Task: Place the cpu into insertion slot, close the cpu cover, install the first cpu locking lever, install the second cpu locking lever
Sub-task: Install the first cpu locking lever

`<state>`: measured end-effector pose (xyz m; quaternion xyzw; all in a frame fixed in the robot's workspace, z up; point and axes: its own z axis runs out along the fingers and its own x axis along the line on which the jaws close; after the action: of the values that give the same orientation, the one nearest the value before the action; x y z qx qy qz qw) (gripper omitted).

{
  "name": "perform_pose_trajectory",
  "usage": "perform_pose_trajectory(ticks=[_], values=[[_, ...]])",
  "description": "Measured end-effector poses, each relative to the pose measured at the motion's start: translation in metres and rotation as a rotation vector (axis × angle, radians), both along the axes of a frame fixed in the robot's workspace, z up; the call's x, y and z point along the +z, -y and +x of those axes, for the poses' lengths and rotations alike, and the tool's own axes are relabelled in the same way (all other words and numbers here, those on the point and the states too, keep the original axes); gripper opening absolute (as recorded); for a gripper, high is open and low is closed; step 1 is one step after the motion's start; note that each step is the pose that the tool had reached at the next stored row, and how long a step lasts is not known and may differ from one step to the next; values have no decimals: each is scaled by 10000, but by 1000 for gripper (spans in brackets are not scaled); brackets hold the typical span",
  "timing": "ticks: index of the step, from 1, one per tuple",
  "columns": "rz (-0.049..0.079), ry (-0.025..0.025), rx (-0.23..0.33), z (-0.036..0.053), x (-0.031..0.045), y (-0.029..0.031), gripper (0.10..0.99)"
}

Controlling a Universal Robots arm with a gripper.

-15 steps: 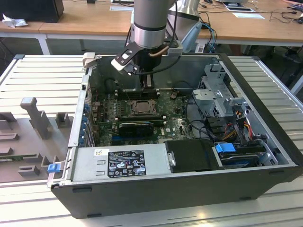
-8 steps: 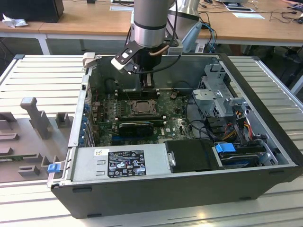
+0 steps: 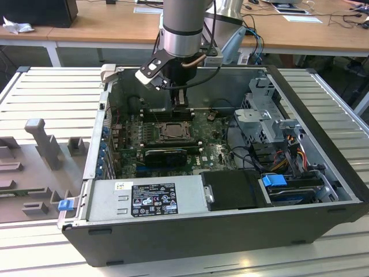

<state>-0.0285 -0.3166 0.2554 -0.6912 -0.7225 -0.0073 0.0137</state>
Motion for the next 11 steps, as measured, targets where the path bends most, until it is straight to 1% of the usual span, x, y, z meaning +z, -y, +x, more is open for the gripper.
perform_pose_trajectory(ticks=[11], values=[[-1, 0, 0, 0, 32, 0, 106]])
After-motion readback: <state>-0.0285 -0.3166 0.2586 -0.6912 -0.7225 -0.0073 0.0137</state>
